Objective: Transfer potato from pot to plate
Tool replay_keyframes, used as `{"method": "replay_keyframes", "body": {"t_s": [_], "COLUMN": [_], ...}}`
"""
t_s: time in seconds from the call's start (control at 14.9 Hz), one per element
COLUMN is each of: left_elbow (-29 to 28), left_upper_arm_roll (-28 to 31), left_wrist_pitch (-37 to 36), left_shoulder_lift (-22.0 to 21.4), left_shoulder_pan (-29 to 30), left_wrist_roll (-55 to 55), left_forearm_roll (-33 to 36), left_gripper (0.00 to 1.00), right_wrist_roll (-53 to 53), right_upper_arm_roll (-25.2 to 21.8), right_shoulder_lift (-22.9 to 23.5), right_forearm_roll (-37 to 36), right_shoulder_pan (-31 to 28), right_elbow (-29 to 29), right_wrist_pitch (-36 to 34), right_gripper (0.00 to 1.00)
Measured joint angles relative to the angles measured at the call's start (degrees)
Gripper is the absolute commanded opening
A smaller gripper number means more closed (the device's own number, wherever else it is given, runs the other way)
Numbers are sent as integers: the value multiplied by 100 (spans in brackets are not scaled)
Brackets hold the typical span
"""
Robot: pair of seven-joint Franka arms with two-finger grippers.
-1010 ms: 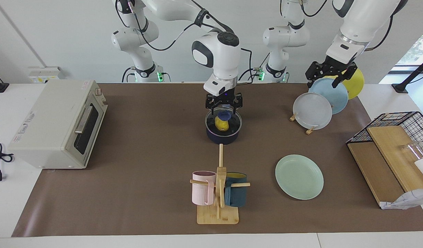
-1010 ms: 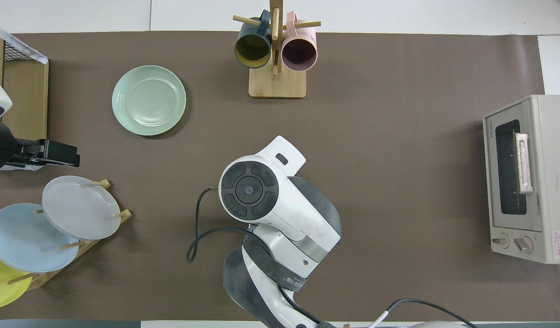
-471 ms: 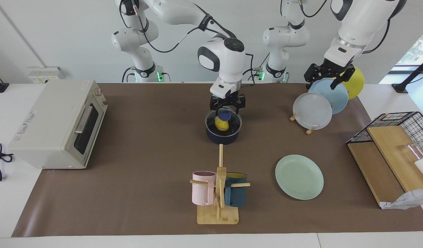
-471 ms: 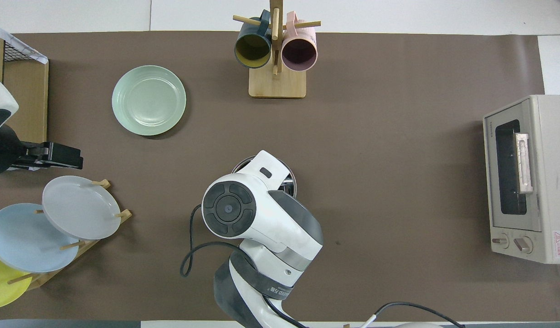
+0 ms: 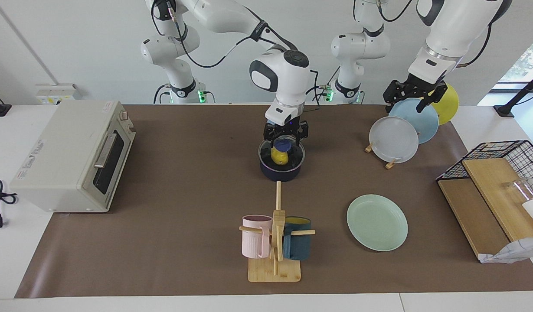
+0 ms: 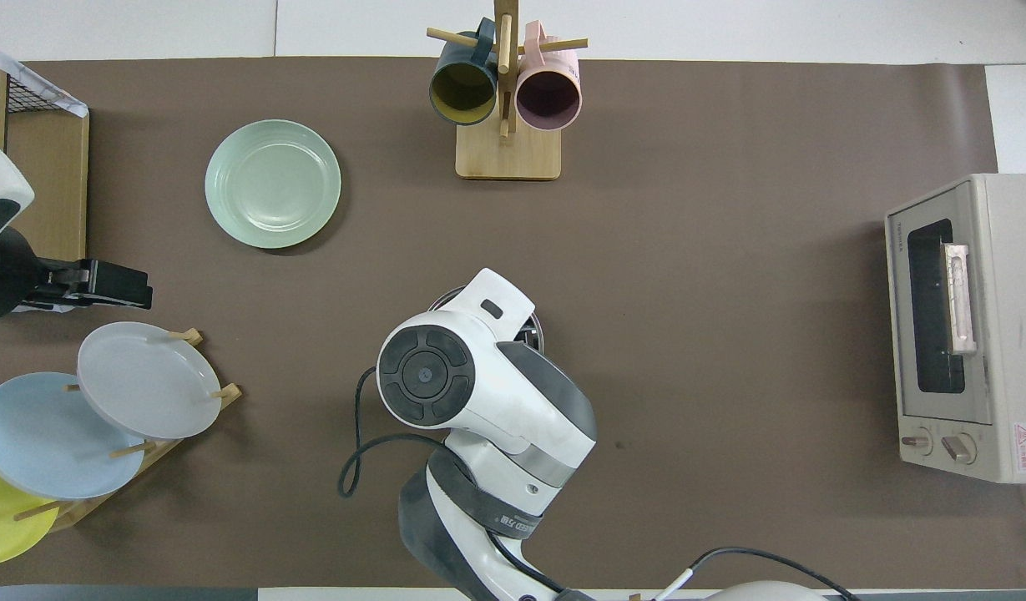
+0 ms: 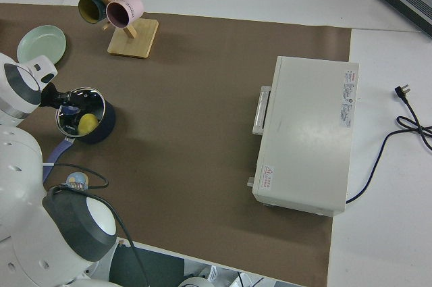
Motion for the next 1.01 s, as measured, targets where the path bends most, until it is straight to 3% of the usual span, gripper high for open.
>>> {"method": "replay_keyframes", "body": {"t_s": [0.34, 1.01], "left_elbow": [-2, -28], "left_upper_arm_roll": [0, -21], "left_wrist_pitch": [0, -2], "left_shoulder_lift": [0, -2], "left_shoulder_pan": [0, -2], "left_wrist_roll": [0, 0], "left_forearm_roll": [0, 0], "left_gripper": [100, 100], "right_wrist_roll": [-5, -37], "right_upper_arm_roll": [0, -1], "right_shoulder_lift": [1, 1], "right_forearm_roll": [-1, -2], "right_shoulder_pan": [-5, -49], "right_elbow": [1, 155], "right_wrist_pitch": [4, -155], "right_gripper": [59, 53]}}
